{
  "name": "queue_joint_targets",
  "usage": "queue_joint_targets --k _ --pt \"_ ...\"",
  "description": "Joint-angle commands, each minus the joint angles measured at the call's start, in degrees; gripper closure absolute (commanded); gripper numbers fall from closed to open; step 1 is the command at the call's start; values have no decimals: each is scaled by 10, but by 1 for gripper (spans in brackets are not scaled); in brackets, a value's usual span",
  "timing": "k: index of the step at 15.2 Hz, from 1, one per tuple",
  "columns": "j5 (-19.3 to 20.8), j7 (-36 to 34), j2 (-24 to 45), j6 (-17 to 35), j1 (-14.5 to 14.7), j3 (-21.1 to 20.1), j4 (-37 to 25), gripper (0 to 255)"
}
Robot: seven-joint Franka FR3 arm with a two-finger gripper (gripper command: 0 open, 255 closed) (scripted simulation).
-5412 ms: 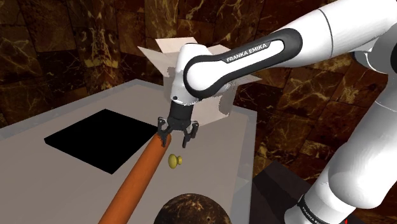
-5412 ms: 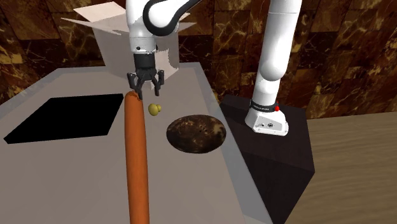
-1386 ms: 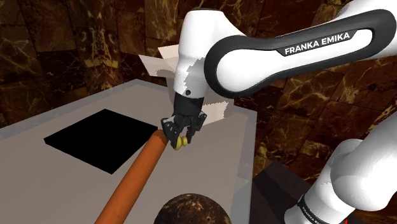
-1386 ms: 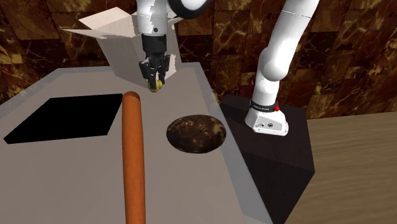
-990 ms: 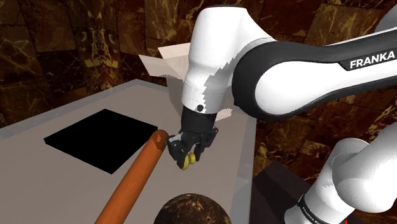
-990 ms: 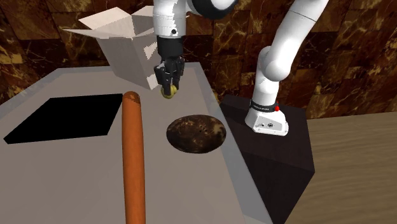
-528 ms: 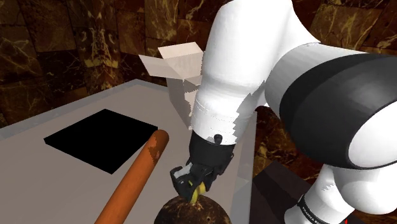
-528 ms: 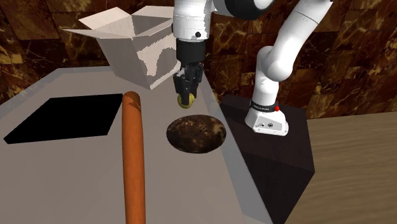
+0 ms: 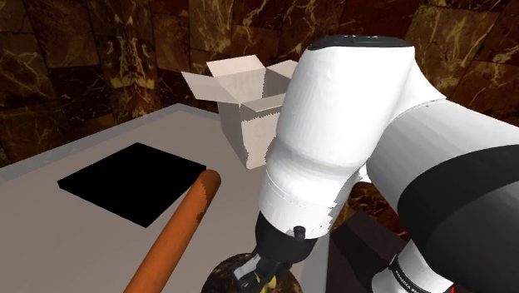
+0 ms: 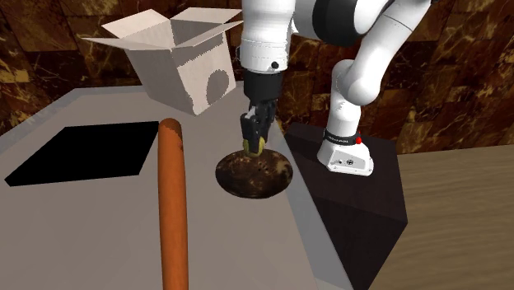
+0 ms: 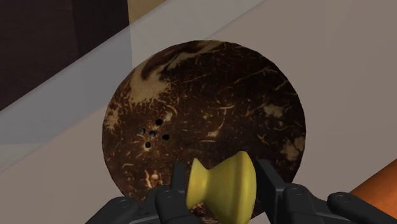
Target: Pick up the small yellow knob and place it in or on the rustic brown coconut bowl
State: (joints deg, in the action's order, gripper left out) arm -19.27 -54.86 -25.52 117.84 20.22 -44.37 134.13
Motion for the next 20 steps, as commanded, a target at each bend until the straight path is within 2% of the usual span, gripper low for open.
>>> queue_joint_targets --k 1,9,17,18,20 --pt "1 -3 8 17 -2 -7 9 255" --pt "4 -10 38 85 -9 -34 48 255" --pt "4 -10 38 84 -9 -34 48 255" --pt "4 -10 38 84 -9 -34 48 0" --pt "4 -10 38 84 -9 -34 48 0"
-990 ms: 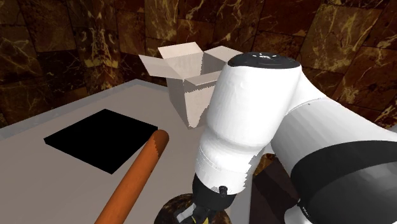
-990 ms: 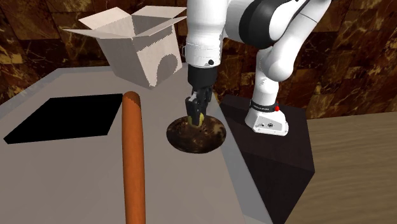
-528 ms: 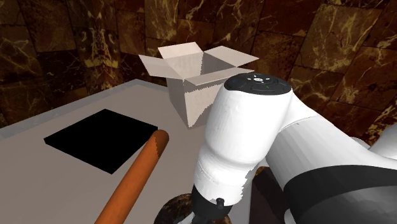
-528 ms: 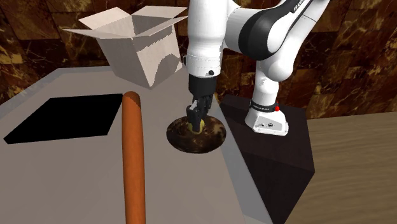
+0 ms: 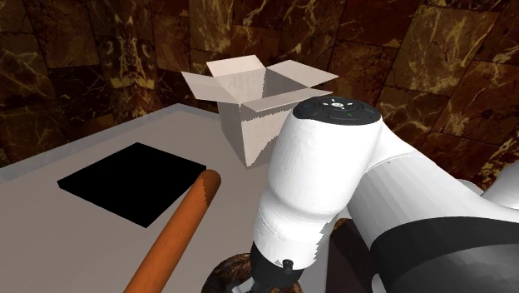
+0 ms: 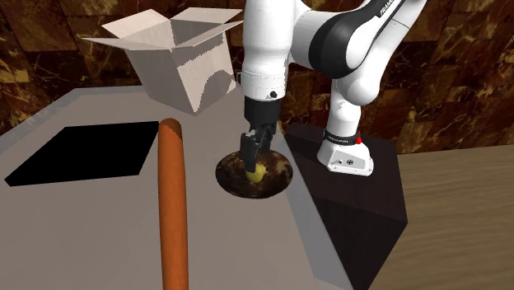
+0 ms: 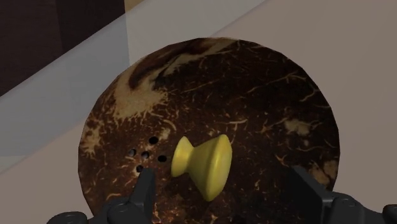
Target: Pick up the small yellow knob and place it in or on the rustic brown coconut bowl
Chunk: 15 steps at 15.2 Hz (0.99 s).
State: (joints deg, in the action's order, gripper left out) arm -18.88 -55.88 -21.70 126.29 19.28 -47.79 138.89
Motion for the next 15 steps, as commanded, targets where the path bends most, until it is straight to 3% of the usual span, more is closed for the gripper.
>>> queue_joint_targets --k 1,3,7,15 --pt "0 0 0 0 0 0 0 0" --pt "0 0 0 0 0 0 0 0" --pt "-7 11 -42 -83 12 35 -43 0" --pt "-7 11 -42 -83 12 35 -43 0"
